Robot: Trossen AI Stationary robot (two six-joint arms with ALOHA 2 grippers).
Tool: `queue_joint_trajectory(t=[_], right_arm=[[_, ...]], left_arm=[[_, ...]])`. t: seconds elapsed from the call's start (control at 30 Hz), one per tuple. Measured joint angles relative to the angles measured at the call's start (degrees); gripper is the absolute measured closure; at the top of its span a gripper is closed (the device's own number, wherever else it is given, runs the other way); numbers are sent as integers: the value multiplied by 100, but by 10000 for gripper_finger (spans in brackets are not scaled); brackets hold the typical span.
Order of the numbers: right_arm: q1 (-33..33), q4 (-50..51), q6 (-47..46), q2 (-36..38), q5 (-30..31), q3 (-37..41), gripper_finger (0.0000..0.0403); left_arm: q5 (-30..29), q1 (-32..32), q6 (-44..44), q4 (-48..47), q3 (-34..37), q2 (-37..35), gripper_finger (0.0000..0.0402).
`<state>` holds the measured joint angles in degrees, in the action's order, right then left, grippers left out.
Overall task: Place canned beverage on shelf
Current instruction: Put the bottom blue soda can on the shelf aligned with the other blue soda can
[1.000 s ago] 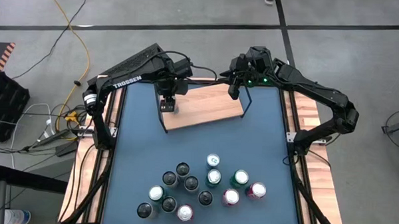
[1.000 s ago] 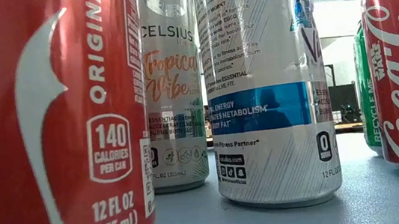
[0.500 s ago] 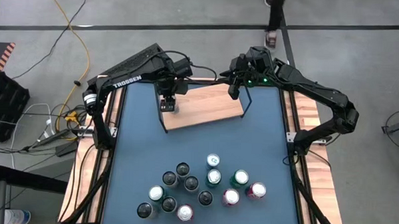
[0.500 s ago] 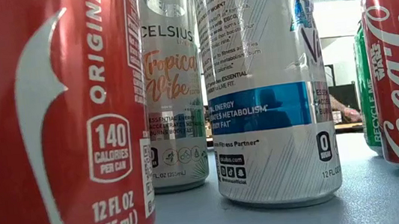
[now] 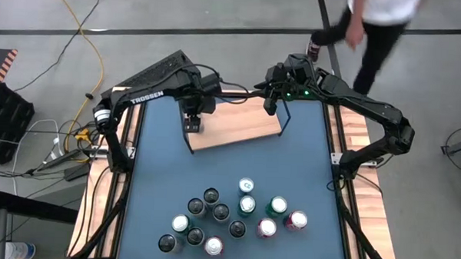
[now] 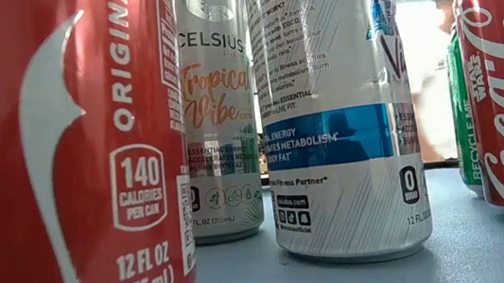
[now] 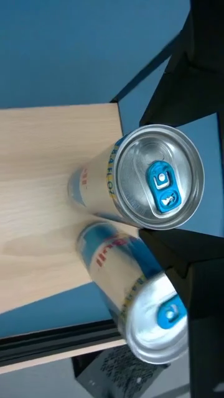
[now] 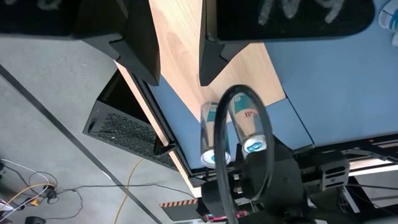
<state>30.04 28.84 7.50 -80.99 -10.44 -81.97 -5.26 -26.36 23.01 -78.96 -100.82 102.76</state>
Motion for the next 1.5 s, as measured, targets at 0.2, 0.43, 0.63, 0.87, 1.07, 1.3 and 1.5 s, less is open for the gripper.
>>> queue_joint_trajectory(t=[0.2, 0.43, 0.63, 0.87, 1.07, 1.3, 1.5], right_arm=[[0, -7, -1, -2, 0, 0, 307], [0, -9, -2, 0, -2, 0, 307], [0, -9, 0, 0, -4, 0, 307], [-2, -34, 297, -2, -131, 0, 307], [-137, -512, 736, -291, -671, -7, 291], [-614, -1914, 789, -1120, -916, 0, 200], [-791, -2917, 714, -1783, -917, -4, 138]], left_arm=[[0, -84, -51, 165, 7, -64, 149], [-37, -82, 24, 112, 2, -98, 96], [-216, -70, 33, 88, 2, -133, 87], [-411, -63, -111, -81, 0, -628, 86], [-625, -14, -737, -129, 0, -1296, 86], [-798, 263, -1948, 69, -1, -2132, 86], [-907, 477, -2998, 491, -7, -2694, 86]])
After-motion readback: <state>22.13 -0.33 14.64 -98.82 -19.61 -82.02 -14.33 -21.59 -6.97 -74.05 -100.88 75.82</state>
